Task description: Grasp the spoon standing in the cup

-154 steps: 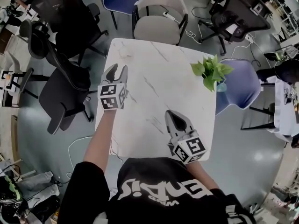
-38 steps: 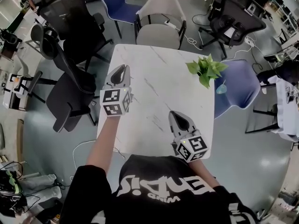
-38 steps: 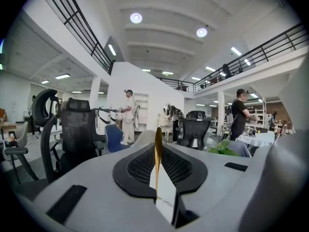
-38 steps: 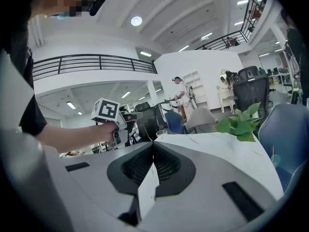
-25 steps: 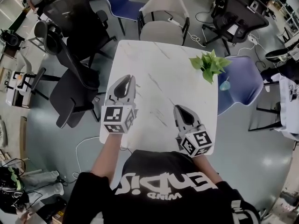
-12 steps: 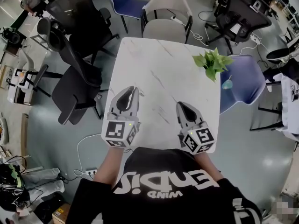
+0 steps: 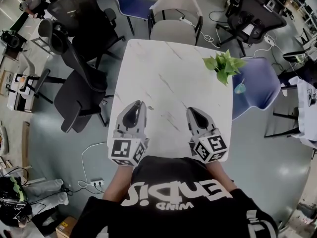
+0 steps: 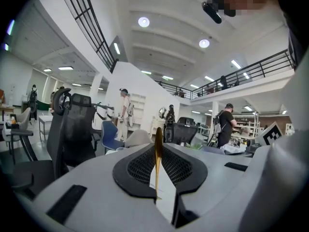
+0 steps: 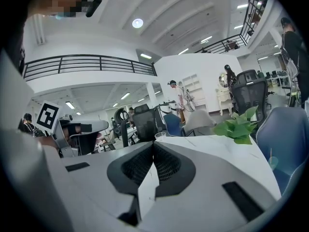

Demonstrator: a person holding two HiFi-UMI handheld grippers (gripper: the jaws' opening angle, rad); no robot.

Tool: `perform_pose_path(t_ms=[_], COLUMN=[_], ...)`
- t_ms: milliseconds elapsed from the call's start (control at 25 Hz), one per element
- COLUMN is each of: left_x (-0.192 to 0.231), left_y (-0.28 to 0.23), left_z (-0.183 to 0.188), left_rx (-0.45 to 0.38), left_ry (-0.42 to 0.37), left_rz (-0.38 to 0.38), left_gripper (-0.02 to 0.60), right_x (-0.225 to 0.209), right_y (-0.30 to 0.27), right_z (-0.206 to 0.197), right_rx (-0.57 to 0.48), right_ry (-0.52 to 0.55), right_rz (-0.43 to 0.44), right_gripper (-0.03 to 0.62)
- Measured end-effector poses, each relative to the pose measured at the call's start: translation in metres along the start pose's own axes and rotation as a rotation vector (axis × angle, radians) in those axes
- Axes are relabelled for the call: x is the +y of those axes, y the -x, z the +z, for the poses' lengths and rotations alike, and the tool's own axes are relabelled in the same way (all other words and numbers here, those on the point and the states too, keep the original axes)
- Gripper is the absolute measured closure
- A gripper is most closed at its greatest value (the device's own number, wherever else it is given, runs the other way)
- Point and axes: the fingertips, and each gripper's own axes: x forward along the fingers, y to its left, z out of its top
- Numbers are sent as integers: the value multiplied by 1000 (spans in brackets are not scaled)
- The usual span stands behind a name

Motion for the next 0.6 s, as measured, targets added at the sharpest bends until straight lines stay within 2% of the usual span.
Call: perform_pose_path(t_ms=[600], left_x=[-5], left_y=[1], left_z=[-7], left_rx=[17], left_ry=[-15], left_rz=[-18], left_gripper=[531], right_x=[0], right_y=[2], right_z=[0], right_rx=[-4], right_ry=[3], right_rz=[-3], right_gripper=[582])
